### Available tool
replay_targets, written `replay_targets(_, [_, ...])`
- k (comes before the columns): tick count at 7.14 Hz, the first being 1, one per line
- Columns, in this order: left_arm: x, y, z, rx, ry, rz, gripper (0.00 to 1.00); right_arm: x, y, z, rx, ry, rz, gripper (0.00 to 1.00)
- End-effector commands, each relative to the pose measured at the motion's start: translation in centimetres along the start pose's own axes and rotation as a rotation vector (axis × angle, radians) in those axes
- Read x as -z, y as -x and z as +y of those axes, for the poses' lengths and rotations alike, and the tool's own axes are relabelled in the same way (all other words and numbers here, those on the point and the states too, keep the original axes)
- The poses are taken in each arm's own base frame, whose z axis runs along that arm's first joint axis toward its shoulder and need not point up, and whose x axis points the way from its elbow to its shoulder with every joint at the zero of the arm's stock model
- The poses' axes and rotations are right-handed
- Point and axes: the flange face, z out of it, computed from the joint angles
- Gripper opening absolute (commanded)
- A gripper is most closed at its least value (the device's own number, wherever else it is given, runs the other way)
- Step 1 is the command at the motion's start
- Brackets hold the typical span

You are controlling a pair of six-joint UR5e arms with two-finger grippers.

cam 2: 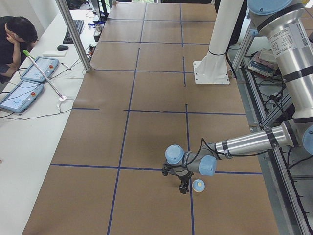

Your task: Place and press bell with both arms

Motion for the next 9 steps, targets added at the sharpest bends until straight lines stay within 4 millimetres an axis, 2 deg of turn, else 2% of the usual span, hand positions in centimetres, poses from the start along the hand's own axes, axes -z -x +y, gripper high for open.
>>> replay_targets(1, [-1.7,-0.5,1.1,0.013,0.053,0.004,1.00,0.1,0.1,0.0,0.004,-0.003,0.000,1.00])
replay_targets(2, [-2.0,-0.3,1.9,0.020,0.067,0.004,1.00,0.1,0.0,0.0,0.004,-0.005,0.000,1.00])
replay_targets(4, [-2.2,-0.2,2.3,0.025,0.079,0.002,0.97,0.0,0.0,0.1,0.001,-0.001,0.000,1.00])
replay_targets(5, [-2.2,-0.2,2.4,0.023,0.078,0.002,0.55,0.0,0.0,0.1,0.003,-0.001,0.000,1.00])
replay_targets(6, [-2.2,-0.2,2.3,0.018,0.075,0.003,0.25,0.0,-0.1,0.1,0.000,-0.002,0.000,1.00])
replay_targets(8, [-1.1,-1.2,1.6,-0.020,0.029,0.006,0.08,0.0,-0.1,0.1,0.001,-0.001,0.002,1.00])
replay_targets(9, [2.3,-4.0,-0.3,-0.066,-0.048,0.009,0.08,0.0,-0.1,0.1,0.000,-0.002,0.000,1.00])
